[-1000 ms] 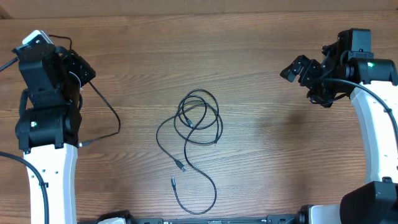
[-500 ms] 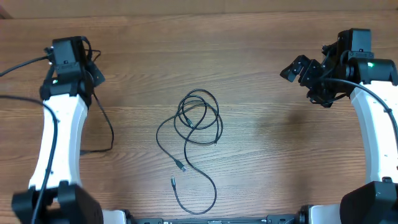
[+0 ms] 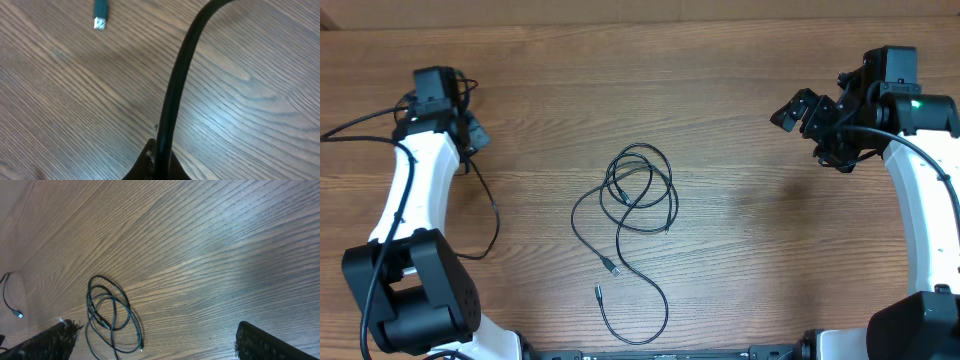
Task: Untangle cables
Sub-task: 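Move the left gripper with the cable to the far left of the table, then lower the cable at the left edge and open the left gripper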
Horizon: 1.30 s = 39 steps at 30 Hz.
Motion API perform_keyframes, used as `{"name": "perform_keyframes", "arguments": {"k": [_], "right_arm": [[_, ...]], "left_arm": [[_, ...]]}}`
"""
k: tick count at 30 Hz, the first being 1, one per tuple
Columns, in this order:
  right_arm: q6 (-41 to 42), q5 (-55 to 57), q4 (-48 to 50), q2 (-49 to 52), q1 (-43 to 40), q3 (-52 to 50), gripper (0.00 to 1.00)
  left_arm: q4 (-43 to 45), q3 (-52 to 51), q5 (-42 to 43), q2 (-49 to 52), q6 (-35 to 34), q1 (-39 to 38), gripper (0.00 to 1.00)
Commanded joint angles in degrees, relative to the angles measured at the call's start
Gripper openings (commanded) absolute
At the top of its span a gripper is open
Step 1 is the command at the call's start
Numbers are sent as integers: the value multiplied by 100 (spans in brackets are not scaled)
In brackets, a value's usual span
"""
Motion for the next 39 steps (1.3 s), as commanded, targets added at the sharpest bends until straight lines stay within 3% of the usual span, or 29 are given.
{"name": "perform_keyframes", "arguments": {"k": [1,11,17,29,39], "right_arm": [[13,42,37,-15,2,-9,100],[11,42,37,-15,2,-9,100],[11,42,37,-15,2,-9,100],[11,42,37,-15,2,-9,100],[11,42,37,-15,2,-9,100]], "left_arm": [[35,39,540,42,59,328,4],[-4,39,1517,42,59,876,4],[-66,39,1543,42,66,874,4],[-68,39,-127,131,57,901,4],[-254,39,-243,219,-811,1711,4]]}}
